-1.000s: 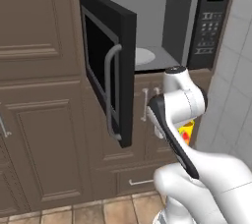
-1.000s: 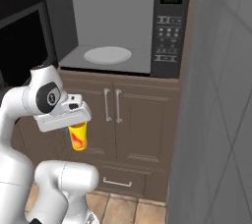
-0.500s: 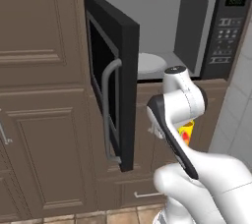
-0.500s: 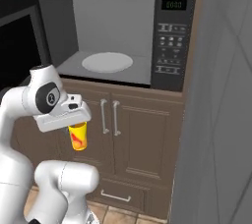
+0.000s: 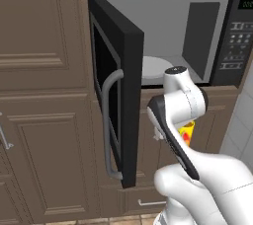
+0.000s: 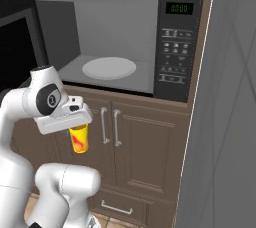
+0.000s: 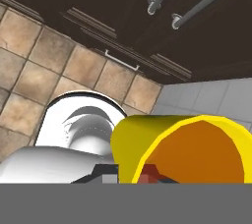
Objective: Place the microwavable item in the microwave. Then, close the microwave door and press the start button.
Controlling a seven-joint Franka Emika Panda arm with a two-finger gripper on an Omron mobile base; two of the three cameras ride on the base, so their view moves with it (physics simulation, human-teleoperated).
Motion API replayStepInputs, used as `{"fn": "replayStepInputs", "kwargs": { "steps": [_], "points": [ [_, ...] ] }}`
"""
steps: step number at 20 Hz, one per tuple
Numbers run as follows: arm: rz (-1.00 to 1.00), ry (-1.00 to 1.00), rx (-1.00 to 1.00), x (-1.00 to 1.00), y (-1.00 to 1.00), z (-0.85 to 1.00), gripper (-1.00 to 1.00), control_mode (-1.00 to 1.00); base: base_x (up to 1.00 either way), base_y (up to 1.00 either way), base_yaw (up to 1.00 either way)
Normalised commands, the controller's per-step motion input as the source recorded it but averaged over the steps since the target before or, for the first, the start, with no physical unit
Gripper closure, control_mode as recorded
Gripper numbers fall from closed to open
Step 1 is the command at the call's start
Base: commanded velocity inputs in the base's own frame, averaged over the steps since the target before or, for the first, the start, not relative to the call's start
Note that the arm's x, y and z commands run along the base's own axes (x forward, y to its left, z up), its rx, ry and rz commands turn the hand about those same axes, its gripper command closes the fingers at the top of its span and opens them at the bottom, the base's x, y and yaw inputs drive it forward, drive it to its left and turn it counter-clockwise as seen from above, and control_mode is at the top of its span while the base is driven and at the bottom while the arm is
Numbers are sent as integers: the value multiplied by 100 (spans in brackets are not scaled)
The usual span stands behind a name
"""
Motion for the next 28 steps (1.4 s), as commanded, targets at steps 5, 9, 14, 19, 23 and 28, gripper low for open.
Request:
{"fn": "replayStepInputs", "kwargs": {
  "steps": [5, 9, 14, 19, 23, 28],
  "points": [
    [0, 0, 0, 0, 0, 0, 100, 100, 0, 0, 0],
    [0, 0, 0, 4, 0, 1, 100, -100, 2, 0, 0],
    [10, -24, 0, 27, -9, 73, 100, -100, 0, 0, 0],
    [21, -31, 0, 31, 0, 92, 100, -100, 0, 0, 0],
    [17, -22, -1, 43, 0, 48, 100, -100, 0, 0, 0],
    [21, -14, 0, 66, -10, 13, 100, -100, 0, 0, 0]
  ]
}}
